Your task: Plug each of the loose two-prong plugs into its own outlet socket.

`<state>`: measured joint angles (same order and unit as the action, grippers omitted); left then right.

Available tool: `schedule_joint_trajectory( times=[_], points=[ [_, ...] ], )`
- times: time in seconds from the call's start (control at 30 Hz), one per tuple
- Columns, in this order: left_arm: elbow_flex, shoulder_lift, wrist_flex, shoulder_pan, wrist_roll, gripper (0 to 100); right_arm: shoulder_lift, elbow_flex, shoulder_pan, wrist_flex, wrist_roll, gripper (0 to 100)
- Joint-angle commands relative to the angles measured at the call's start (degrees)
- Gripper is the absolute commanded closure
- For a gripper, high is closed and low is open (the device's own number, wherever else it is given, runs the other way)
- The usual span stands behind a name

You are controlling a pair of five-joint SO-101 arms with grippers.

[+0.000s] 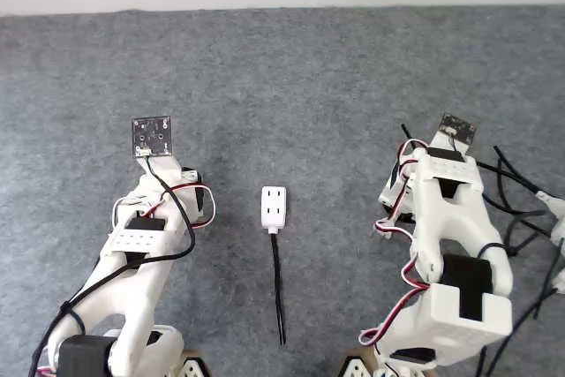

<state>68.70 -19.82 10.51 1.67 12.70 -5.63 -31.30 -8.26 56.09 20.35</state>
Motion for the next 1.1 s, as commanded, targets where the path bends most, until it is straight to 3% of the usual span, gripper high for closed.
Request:
schedule_joint_trajectory(
  times=[0.0, 0.13, 0.33, 0.5, 0.7, 0.9, 1.07],
  points=[
    [-2.6, 0.0, -1.2, 0.0, 0.1, 98, 0.8, 2.5, 0.7, 2.2, 0.1, 99.1],
    [-2.6, 0.0, -1.2, 0.0, 0.1, 98, 2.8, 2.7, 1.7, 3.5, -2.1, 99.1],
    [-2.9, 0.0, 0.0, 0.0, 0.1, 98, 5.6, 2.6, 9.1, 3.6, -8.8, 99.1],
    [-9.5, 0.7, 13.2, 2.0, 0.3, 98, 10.9, 2.7, 16.0, 3.0, -12.2, 99.1],
    [-17.5, 9.1, 20.8, 2.0, -1.7, 98, 21.6, 2.6, 26.0, 3.7, -12.9, 99.1],
    [-28.4, 19.3, 30.2, 1.9, -5.2, 98, 33.7, 2.6, 32.8, 7.2, -24.3, 99.1],
    [-34.6, 24.9, 36.2, -0.4, -11.5, 98, 44.0, 2.9, 40.7, 10.9, -28.0, 99.1]
  ],
)
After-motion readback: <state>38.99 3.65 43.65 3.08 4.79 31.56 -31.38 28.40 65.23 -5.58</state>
